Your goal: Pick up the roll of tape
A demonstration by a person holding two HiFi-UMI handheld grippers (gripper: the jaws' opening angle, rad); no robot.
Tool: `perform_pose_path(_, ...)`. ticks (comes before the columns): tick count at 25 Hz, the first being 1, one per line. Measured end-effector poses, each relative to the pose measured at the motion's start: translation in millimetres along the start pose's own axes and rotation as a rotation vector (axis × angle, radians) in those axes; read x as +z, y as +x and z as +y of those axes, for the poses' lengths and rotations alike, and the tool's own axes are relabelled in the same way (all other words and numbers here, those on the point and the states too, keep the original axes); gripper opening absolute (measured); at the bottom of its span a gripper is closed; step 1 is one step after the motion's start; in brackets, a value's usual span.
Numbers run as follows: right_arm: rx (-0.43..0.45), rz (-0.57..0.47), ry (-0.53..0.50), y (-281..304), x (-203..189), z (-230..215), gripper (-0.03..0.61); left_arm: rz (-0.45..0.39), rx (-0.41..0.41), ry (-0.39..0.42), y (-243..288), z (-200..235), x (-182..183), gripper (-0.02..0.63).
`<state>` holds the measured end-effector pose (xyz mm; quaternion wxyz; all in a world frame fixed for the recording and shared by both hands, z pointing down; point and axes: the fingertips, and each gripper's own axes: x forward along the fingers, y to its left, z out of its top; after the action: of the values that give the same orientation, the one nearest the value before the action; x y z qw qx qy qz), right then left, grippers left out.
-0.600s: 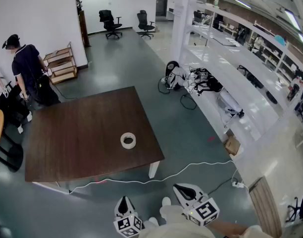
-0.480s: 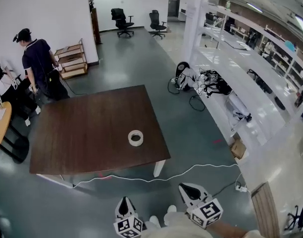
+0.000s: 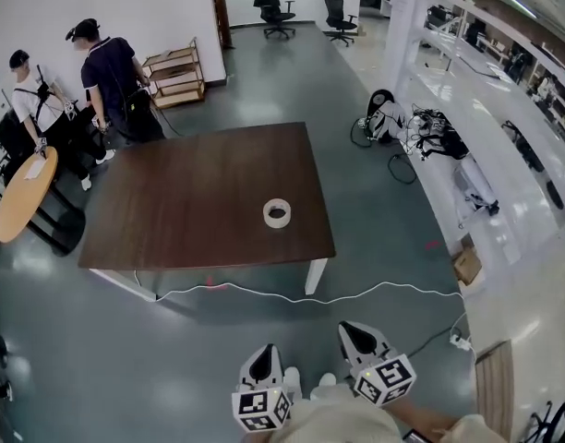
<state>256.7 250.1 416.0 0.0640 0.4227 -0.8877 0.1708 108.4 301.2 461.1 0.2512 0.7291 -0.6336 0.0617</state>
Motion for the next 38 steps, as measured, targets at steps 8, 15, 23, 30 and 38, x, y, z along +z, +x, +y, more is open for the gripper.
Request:
perform_pose_path(8,0.0,0.034,-0.009,-42.1,-28.9,-26.5,0.008,0.019,0.011,0.067,-11.2,-56.0,1.1,0.006)
perform_pose_path(15,0.016,0.002,0.013,-70.3,-26.2,-52.1,0.008,0.009,0.029,0.091,-14.1,-95.6,4.1,0.005)
perform_pose_path(23,0.082,0.017,-0.004,-56.6,-24.5,-62.2,0.008,-0.024,0.097,0.062,3.0,-86.1,14.5,0.006)
perform_pose_path(30,0.112,0.039,-0.031,3.7,-9.4,-58.3,0.008,-0.022,0.091,-0.006,47.3,-50.1,32.5,0.006)
perform_pose_path(38,0.089,0.097,-0.062,122.5,7.0,-61.9,0.008,0.021,0.035,-0.001,137.8,23.5,82.8,0.006)
